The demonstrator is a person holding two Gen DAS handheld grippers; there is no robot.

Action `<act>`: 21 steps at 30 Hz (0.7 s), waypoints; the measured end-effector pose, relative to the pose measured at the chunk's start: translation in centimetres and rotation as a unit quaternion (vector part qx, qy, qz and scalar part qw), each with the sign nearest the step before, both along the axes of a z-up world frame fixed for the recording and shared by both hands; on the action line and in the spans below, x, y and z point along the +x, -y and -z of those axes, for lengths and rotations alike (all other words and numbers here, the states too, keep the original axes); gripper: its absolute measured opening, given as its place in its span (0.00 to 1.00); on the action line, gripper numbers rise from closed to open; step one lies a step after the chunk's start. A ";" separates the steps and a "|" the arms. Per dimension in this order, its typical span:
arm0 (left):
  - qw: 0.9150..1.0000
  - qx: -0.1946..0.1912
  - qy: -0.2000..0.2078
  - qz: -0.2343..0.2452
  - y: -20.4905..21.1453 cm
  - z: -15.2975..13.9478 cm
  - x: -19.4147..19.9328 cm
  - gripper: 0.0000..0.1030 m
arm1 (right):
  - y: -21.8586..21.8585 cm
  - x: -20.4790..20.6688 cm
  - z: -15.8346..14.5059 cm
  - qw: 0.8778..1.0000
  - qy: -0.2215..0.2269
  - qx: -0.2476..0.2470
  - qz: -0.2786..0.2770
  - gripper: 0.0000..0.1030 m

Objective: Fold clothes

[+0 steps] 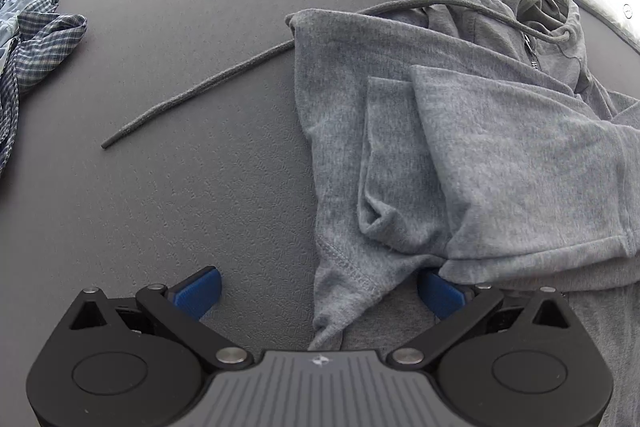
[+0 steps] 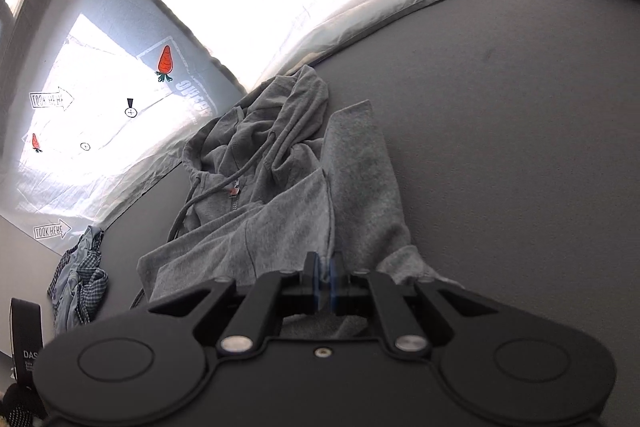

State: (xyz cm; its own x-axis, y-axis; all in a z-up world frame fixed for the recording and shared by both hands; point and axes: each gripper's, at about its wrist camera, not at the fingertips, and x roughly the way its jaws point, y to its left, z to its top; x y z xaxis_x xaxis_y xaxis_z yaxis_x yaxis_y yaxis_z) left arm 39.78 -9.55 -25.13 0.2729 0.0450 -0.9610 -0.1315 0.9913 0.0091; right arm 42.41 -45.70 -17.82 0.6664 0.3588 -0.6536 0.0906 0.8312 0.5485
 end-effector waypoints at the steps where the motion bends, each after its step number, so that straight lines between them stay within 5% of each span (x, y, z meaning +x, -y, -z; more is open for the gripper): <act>1: 1.000 0.000 0.000 0.000 0.0 0.1 0.0 1.00 | 0.2 -0.2 0.3 1.000 -0.006 0.000 0.004 0.06; 11: 0.999 0.004 0.044 -0.016 0.2 -0.1 -1.6 1.00 | -0.8 0.2 -0.5 0.999 -0.003 -0.046 -0.013 0.35; 15: 1.000 0.000 0.027 -0.011 -0.2 -0.2 -1.2 1.00 | -0.7 0.3 -1.4 0.998 0.004 -0.053 -0.014 0.50; 19: 1.000 -0.011 -0.004 -0.008 -0.9 0.2 0.7 1.00 | -0.8 0.9 -2.7 0.997 0.024 -0.075 -0.029 0.90; 21: 1.000 -0.029 -0.004 0.005 -1.3 -0.3 1.2 1.00 | -0.9 1.6 -3.4 0.995 0.044 -0.085 -0.039 0.98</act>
State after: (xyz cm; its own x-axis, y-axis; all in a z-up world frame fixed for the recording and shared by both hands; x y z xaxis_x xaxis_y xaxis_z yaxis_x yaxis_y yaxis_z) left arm 40.95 -8.21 -24.87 0.2646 -0.0143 -0.9643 -0.1214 0.9914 -0.0480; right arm 44.00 -44.84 -14.45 0.6983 0.3013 -0.6493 -0.0200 0.9149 0.4031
